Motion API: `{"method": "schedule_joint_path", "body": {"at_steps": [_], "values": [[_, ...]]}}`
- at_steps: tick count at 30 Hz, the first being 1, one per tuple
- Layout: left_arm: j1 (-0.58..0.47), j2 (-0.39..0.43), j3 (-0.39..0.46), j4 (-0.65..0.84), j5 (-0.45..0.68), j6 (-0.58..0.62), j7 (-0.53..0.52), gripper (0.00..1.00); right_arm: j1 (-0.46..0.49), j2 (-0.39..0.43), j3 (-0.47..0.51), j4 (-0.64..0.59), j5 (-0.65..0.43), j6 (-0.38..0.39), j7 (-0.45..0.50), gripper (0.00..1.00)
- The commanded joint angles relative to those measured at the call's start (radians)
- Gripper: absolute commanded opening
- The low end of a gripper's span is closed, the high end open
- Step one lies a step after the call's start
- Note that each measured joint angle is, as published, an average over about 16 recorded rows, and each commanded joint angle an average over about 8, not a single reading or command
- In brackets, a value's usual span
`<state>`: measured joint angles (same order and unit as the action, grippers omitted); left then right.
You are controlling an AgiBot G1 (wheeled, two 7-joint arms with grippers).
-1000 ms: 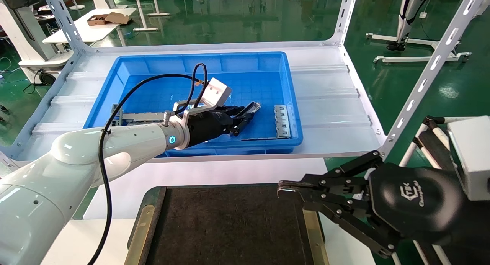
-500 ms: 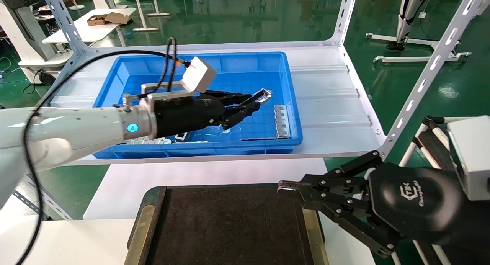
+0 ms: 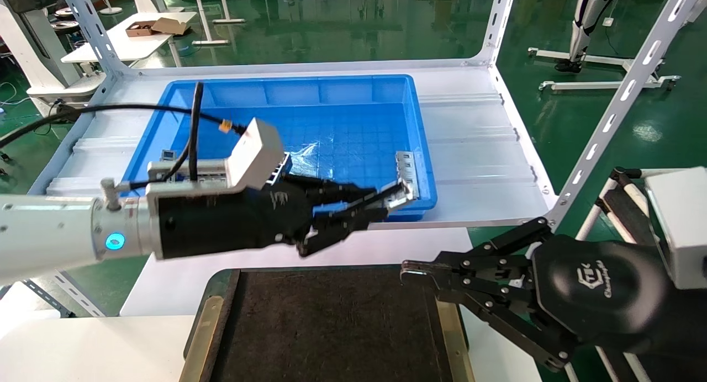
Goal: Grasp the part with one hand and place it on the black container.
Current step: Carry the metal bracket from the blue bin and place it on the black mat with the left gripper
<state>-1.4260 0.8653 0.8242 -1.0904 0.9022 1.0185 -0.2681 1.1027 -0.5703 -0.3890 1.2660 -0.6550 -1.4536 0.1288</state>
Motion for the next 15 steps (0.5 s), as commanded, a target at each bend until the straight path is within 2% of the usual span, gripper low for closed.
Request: {"method": "schedule_joint_path", "body": {"at_steps": [1, 9, 15], "values": [[0.024, -0.032, 0.003, -0.068, -0.002, -0.010, -0.027, 0.00, 0.000, 0.000, 0.000, 0.000, 0.000, 0.000, 0.000, 0.00], [0.158, -0.124, 0.026, -0.217, -0.008, -0.072, -0.084, 0.00, 0.000, 0.000, 0.000, 0.000, 0.000, 0.000, 0.000, 0.00], [0.260, -0.137, 0.061, -0.240, 0.017, -0.158, -0.106, 0.00, 0.000, 0.000, 0.000, 0.000, 0.000, 0.000, 0.000, 0.00]]}}
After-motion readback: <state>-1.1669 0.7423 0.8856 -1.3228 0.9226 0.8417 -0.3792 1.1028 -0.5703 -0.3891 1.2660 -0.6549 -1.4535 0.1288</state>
